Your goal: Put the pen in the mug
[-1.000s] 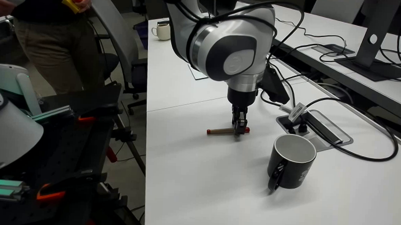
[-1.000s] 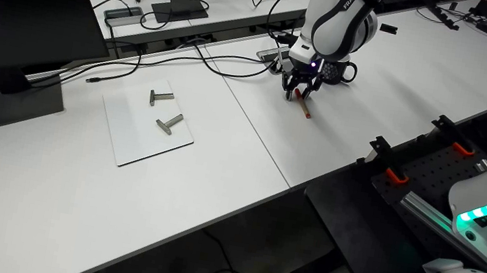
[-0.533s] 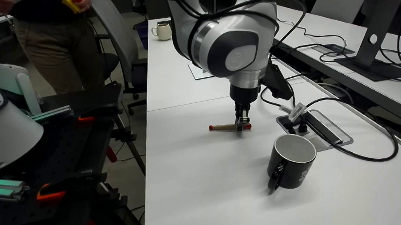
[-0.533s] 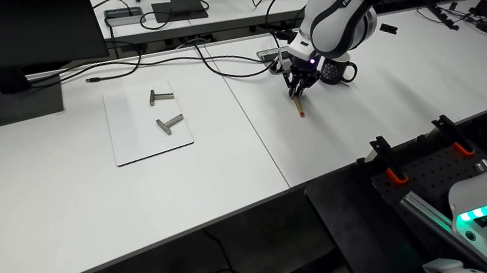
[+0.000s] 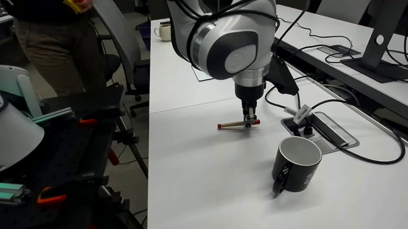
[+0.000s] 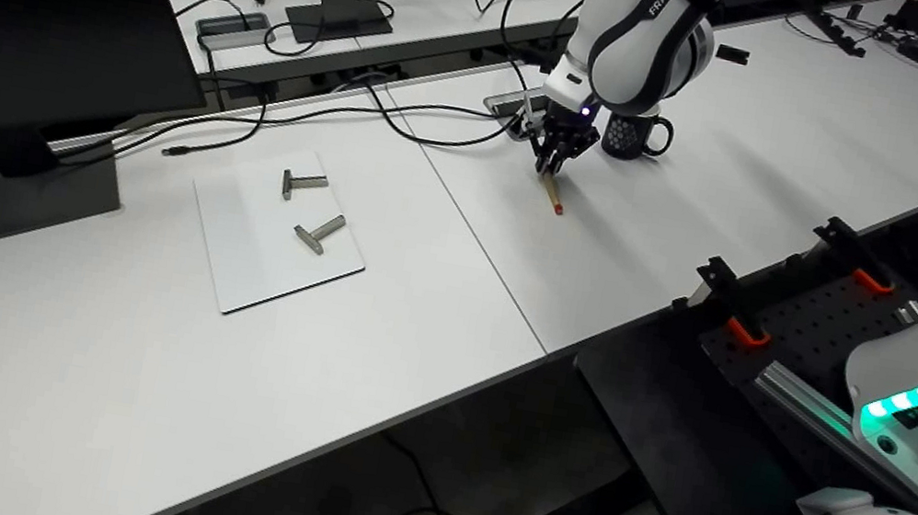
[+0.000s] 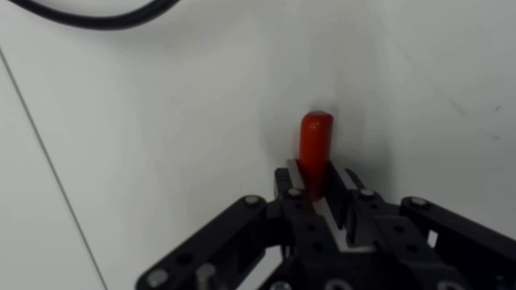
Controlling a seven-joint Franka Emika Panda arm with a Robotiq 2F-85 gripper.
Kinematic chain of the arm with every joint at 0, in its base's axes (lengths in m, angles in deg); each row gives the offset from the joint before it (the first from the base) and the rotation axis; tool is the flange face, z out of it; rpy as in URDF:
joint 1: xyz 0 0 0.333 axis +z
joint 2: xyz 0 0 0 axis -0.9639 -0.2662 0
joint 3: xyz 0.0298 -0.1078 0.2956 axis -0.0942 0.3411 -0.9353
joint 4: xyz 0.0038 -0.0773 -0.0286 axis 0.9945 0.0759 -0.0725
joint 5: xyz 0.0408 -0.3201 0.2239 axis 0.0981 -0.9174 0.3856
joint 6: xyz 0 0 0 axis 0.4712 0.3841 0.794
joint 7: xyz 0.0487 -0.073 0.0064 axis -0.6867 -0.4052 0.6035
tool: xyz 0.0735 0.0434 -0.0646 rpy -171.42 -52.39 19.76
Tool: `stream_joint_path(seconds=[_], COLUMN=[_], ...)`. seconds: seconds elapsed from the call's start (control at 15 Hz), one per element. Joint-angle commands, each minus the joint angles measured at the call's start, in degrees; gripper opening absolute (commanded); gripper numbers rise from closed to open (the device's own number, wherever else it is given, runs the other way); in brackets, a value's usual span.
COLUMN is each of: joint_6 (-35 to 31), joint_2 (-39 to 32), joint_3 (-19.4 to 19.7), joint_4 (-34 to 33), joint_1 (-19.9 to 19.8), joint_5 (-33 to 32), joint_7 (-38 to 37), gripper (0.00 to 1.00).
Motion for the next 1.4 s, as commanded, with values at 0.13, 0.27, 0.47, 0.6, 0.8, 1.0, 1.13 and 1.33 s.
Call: stream_joint_path(seconds=[0.13, 0.27, 0.47, 0.6, 0.8, 1.0, 1.13, 1.33], joint_6=[-6.62, -7.71, -10.04, -11.47, -11.23, -9.81, -9.79, -9.79], joint_2=[6.86, 8.97, 12.07, 13.41, 14.20, 13.18, 13.22, 13.22], joint_3=[6.38, 9.55, 17.51, 24.12, 32.14, 31.55, 33.92, 34.46], joint_4=[5.85, 7.17, 8.81, 9.61, 10.13, 8.34, 8.69, 8.90], joint_1=[5.78, 8.52, 15.74, 21.97, 29.85, 28.94, 31.65, 32.23], joint_5=[-0.21, -0.56, -1.27, -0.78, -0.47, -2.75, -2.93, -2.97], joint_7=[-2.54, -3.97, -7.86, -10.33, -13.10, -14.60, -15.85, -16.16], gripper=[0.05, 0.05, 0.05, 0.05, 0.05, 0.19, 0.19, 0.19])
